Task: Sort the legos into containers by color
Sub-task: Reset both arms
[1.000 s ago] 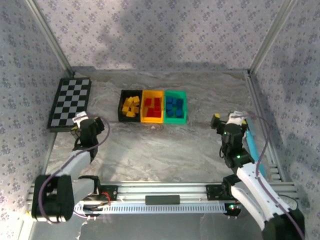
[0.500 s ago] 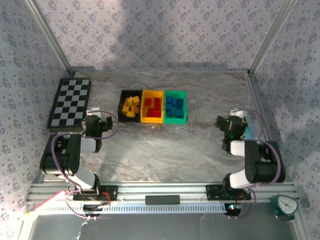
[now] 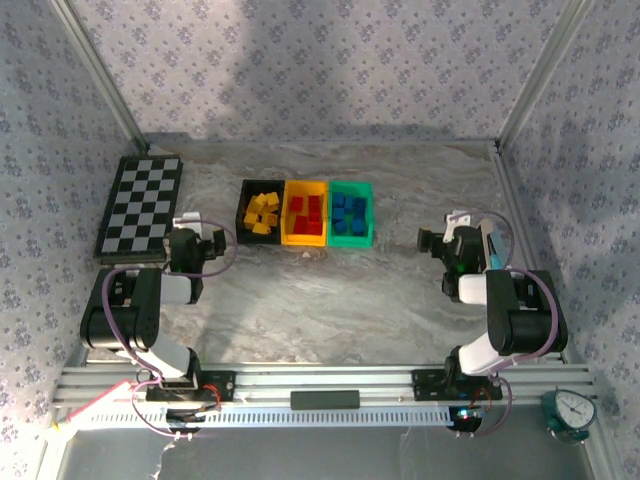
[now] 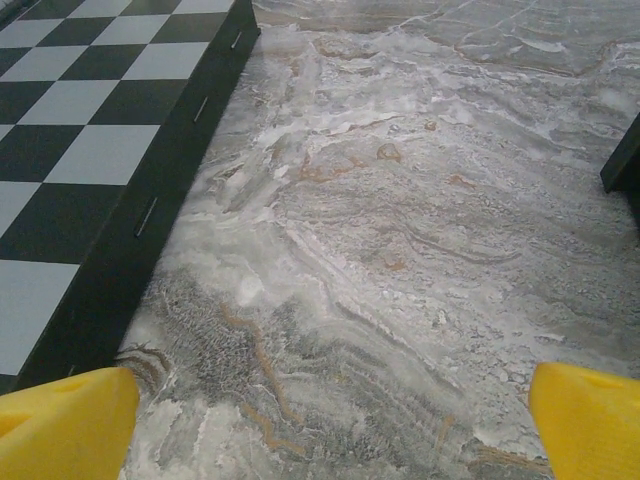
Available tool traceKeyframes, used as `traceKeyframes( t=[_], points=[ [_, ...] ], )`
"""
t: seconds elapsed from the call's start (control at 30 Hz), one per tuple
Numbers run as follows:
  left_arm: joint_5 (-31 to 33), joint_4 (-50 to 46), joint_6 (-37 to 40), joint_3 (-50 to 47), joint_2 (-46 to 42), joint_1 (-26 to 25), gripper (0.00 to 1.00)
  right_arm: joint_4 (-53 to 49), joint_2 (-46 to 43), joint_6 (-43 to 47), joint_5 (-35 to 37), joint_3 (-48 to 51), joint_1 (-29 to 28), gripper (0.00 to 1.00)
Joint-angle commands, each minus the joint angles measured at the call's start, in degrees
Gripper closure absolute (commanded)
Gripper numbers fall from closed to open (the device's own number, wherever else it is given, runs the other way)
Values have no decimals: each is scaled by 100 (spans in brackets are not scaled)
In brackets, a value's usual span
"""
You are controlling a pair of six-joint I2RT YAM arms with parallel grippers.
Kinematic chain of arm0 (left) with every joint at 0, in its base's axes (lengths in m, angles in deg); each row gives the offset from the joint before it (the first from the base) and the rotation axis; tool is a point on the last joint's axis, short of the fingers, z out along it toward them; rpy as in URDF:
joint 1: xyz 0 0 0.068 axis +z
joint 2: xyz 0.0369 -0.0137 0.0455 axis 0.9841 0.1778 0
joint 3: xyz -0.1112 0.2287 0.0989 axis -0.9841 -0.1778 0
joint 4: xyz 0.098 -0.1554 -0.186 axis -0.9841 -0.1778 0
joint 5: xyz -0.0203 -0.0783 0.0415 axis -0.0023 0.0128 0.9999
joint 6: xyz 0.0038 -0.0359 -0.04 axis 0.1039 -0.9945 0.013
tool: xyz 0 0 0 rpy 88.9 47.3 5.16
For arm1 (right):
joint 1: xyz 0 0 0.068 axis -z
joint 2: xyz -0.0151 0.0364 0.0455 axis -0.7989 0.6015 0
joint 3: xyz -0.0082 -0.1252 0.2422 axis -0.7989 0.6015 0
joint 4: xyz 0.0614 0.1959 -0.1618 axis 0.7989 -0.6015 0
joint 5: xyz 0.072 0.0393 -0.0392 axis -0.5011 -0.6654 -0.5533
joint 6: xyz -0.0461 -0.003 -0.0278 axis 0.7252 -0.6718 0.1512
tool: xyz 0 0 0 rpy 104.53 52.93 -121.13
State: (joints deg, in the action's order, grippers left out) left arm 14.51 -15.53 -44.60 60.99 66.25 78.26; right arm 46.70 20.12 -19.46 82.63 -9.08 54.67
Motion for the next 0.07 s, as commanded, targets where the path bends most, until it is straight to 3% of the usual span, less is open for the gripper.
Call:
traceKeyframes(
  t=[0.0,0.03],
  points=[
    [-98,169,38,121,-34,44,0,51,35,145,-134,-108,11,0],
    [-95,167,46,121,-29,38,0,55,32,140,-135,-107,11,0]
  ],
)
